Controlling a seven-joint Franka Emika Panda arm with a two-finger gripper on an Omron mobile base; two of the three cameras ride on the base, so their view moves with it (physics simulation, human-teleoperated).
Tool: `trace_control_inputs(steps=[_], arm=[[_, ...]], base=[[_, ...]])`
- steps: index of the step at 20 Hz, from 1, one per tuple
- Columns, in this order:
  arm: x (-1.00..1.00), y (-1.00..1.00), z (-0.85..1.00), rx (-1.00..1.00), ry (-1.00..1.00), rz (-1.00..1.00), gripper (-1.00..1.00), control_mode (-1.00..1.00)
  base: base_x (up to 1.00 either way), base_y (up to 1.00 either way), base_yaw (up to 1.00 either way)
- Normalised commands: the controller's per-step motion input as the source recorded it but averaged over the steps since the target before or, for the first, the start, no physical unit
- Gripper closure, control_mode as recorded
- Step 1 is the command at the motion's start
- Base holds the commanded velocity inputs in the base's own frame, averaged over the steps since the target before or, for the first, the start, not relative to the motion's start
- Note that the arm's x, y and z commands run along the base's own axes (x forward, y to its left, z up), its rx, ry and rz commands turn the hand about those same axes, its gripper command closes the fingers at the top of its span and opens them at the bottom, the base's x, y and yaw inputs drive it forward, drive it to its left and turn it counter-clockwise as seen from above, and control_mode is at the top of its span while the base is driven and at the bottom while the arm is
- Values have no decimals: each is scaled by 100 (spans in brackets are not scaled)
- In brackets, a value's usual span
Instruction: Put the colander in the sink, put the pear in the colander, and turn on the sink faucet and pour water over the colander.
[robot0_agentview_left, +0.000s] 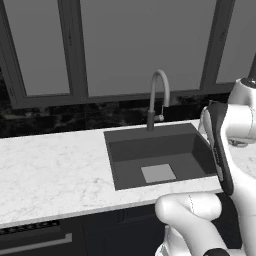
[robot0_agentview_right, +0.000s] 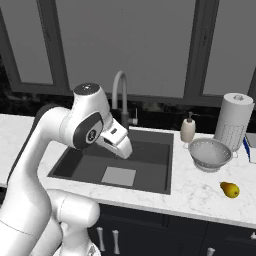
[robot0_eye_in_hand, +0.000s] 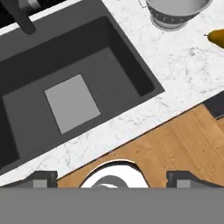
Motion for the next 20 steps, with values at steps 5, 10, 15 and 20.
trace_control_inputs(steps=[5, 10, 15, 20], arm=[[-31, -66, -9, 1, -8, -26, -100, -100], [-1, -66, -4, 0, 0, -34, -100, -100], [0, -77, -10, 0, 1, -31, -100, -100], [12, -83, -14, 1, 4, -22, -100, -100]], base=[[0, 0, 0], [0, 0, 0], [0, 0, 0], [0, 0, 0]])
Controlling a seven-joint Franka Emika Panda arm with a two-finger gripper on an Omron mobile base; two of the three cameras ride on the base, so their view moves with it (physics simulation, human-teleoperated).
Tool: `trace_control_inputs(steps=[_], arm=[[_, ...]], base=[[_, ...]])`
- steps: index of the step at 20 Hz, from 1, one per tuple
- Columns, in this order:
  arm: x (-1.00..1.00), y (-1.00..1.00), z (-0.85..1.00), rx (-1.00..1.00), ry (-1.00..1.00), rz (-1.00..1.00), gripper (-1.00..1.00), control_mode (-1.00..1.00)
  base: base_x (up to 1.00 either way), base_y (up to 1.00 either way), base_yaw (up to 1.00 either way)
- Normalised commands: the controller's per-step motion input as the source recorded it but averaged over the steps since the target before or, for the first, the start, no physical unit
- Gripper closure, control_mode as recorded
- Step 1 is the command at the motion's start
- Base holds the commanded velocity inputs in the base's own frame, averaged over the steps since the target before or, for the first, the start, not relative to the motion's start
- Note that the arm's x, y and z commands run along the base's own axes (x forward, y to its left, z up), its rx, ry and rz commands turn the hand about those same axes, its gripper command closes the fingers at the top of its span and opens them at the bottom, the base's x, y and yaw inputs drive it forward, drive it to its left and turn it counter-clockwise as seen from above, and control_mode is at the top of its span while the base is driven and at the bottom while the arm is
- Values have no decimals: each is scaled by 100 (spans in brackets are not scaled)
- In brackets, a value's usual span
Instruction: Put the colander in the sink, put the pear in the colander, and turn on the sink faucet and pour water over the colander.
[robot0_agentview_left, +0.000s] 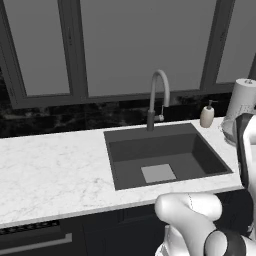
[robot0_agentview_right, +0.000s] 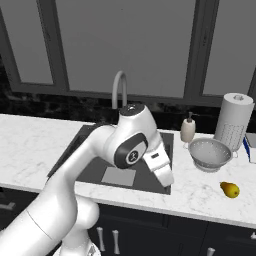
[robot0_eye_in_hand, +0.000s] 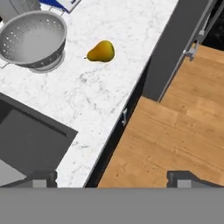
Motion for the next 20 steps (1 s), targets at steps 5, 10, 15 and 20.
trace_control_inputs(steps=[5, 10, 15, 20], arm=[[23, -86, -12, 13, 3, -18, -100, -100], [30, -62, -2, 28, 2, -12, -100, -100], [24, -29, 0, 28, 0, -7, -100, -100], [39, -10, -10, 24, 2, -1, -100, -100]], base=[[0, 0, 0], [0, 0, 0], [0, 0, 0], [0, 0, 0]])
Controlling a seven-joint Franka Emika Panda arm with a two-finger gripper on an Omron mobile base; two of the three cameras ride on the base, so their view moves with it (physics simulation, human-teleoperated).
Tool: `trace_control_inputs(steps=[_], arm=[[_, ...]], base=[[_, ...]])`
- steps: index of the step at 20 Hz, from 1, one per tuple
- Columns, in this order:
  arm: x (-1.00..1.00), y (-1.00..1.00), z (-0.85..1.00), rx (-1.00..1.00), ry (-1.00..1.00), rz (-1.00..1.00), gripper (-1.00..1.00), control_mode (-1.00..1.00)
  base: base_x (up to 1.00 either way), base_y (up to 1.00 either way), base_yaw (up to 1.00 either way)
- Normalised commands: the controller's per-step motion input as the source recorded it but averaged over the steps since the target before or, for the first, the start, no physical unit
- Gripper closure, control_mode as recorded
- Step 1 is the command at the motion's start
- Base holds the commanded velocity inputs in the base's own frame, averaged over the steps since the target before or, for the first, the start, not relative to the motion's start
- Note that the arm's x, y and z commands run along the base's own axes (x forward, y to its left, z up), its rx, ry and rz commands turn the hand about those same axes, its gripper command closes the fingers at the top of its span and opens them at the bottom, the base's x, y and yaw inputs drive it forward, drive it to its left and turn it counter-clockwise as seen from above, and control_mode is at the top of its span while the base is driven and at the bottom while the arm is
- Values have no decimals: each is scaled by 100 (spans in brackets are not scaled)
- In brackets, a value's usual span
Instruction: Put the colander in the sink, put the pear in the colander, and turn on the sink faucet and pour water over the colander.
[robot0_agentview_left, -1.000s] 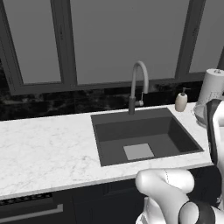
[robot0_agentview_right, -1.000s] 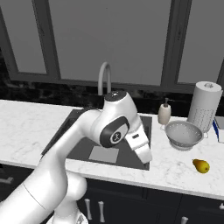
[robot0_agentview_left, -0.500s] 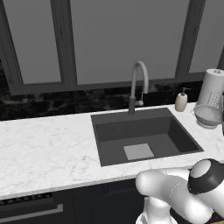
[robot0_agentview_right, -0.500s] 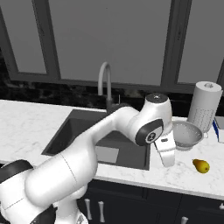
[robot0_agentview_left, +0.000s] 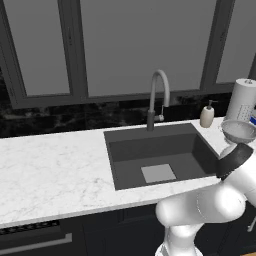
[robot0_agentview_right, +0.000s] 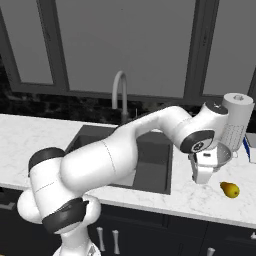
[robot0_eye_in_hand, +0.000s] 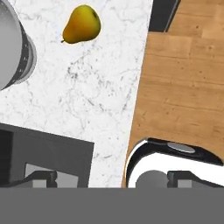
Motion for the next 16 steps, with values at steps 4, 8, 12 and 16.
trace_control_inputs(steps=[4, 8, 12, 16], arm=[[44, 0, -25, 20, 0, 0, -100, -100], [30, 0, -25, 14, 0, 0, -100, -100], [15, -1, -22, 3, 0, -1, -100, -100], [13, -3, -18, 0, 0, -6, -100, -100]], base=[[0, 0, 0], [0, 0, 0], [0, 0, 0], [0, 0, 0]])
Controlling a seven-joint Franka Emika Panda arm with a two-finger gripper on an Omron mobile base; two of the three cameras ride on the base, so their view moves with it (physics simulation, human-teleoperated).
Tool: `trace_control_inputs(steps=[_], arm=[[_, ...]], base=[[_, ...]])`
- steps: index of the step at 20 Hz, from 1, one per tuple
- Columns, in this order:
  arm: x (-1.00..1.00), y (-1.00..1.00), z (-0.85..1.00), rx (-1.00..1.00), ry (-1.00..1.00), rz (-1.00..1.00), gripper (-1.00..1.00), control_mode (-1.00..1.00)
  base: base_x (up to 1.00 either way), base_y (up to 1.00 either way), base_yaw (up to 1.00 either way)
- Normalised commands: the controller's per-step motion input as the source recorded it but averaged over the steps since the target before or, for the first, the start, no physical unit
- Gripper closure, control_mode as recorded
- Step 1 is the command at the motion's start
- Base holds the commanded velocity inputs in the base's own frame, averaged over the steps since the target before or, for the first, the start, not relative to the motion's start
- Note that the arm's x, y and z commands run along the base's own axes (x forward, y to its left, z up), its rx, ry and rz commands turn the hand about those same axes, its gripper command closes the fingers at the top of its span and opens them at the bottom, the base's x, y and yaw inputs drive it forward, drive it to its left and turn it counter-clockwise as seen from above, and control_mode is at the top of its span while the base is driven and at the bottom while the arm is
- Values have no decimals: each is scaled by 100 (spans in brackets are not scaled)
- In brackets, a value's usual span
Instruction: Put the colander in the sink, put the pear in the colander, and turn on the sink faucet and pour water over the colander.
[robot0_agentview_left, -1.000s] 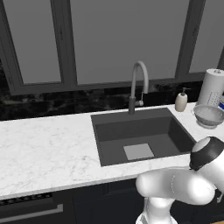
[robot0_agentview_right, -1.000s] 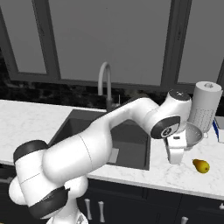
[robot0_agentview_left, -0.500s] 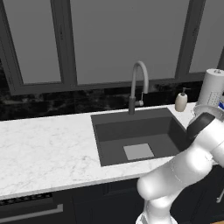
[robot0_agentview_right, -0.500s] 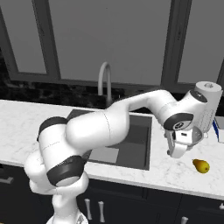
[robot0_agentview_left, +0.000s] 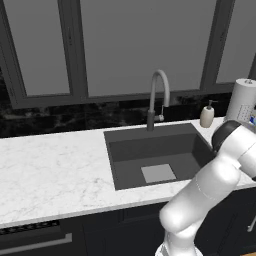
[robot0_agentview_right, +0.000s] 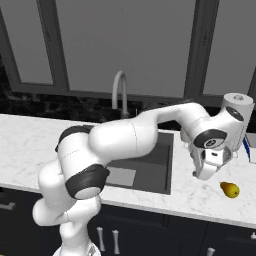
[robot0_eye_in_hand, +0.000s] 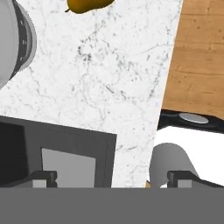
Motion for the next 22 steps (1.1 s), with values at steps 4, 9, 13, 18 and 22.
trace_control_inputs(steps=[4, 9, 13, 18, 22], arm=[[25, -1, -30, 0, 0, -3, -100, -100], [31, -4, -37, 0, 0, -1, -100, -100], [26, -8, -30, 0, 0, -1, -100, -100], [14, -11, -19, 0, -1, -3, -100, -100], [14, -2, -16, 0, -7, -2, -100, -100]], base=[[0, 0, 0], [0, 0, 0], [0, 0, 0], [0, 0, 0], [0, 0, 0]])
